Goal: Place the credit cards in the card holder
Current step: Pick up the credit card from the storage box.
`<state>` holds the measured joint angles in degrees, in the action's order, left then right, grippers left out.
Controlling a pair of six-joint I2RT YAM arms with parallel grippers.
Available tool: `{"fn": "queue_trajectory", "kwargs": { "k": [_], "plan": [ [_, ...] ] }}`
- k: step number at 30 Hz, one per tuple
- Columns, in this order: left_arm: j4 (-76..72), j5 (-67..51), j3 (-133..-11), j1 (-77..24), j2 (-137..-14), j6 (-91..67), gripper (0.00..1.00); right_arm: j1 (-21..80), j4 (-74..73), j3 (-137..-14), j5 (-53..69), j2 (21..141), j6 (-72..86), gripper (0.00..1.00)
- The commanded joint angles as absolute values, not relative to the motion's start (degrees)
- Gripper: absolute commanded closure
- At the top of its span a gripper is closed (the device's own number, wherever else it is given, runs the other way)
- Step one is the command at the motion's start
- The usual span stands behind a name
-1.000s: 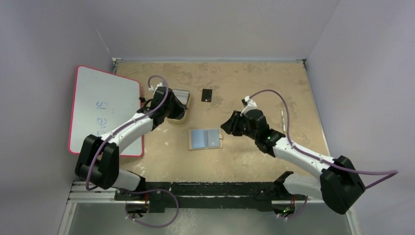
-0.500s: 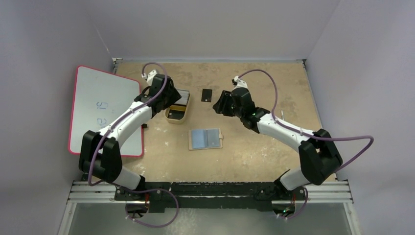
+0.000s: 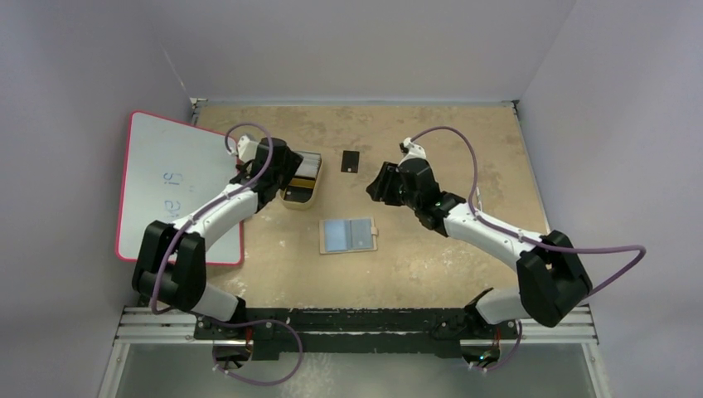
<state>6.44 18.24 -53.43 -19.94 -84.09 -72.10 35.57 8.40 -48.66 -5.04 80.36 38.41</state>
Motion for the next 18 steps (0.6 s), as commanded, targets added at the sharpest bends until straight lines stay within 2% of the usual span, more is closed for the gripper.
{"fn": "queue_trajectory", "kwargs": {
  "k": [1, 8, 14, 18],
  "plan": [
    [0.0, 18.4, -52.2, -19.8, -86.0, -77.9, 0.42, 35.5, 11.1, -47.8, -5.7, 77.4, 37.6, 0.48],
    [-1.9, 17.4, -51.8, -19.7, -88.9, -79.0, 0.42, 35.4, 11.2, -47.8, -6.0, 76.8, 37.0, 0.48],
    [-4.6, 17.0, -51.3, -19.7, -91.7, -80.2, 0.49, 35.4, 10.9, -47.1, -5.7, 76.1, 37.1, 0.49],
    [-5.7, 17.0, -51.9, -19.6, -93.7, -80.2, 0.5, 35.4, 10.2, -46.9, -5.8, 75.2, 37.0, 0.48]
  ]
}}
